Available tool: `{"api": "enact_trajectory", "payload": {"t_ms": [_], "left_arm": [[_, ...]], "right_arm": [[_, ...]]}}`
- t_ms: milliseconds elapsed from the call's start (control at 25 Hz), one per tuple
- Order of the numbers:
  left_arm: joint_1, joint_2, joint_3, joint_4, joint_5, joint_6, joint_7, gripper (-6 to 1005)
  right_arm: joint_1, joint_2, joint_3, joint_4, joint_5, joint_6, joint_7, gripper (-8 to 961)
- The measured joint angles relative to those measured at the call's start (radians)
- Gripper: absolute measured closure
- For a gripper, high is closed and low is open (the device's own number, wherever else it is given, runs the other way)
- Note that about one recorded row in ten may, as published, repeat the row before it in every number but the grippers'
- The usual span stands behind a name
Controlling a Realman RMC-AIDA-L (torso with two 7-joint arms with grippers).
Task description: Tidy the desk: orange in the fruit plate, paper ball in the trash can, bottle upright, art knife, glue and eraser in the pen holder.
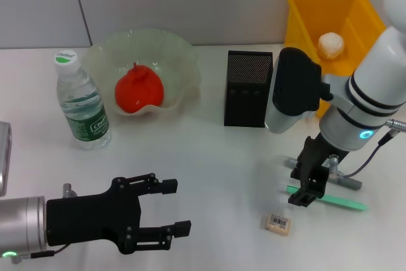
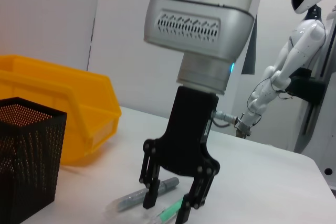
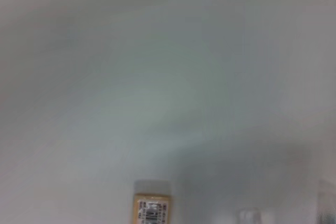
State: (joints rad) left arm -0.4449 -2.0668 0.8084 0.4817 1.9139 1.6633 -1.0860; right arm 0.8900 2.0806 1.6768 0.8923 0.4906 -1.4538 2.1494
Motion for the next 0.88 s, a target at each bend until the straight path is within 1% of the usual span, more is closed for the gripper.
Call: {"api": "enact_trajectory", "payload": {"t_ms": [80,320,720,880], "left_arm": [[0.0,0.0,0.0,0.0,-0.001,0.0,0.0,203],[0.001,0.001,0.0,0.0,-0.013,0.001,0.0,203],[0.002,0.002,0.0,0.0,-0.024,0.005,0.0,203],[0.003,0.002,0.0,0.0,-0.025,0.006,0.0,203]], "right_arm": [[0.0,0.0,-0.007,-0.002,0.0,0.008,0.001,430],[-0.002,0.002,-0.018,-0.004,0.008,0.03,0.004,442],[0.003,0.003,-0.029,-0.006,0.012,0.037,0.0,548],[0.004,0.003,-0.03,-0.008,0.013,0.037,-0.002,574]]}}
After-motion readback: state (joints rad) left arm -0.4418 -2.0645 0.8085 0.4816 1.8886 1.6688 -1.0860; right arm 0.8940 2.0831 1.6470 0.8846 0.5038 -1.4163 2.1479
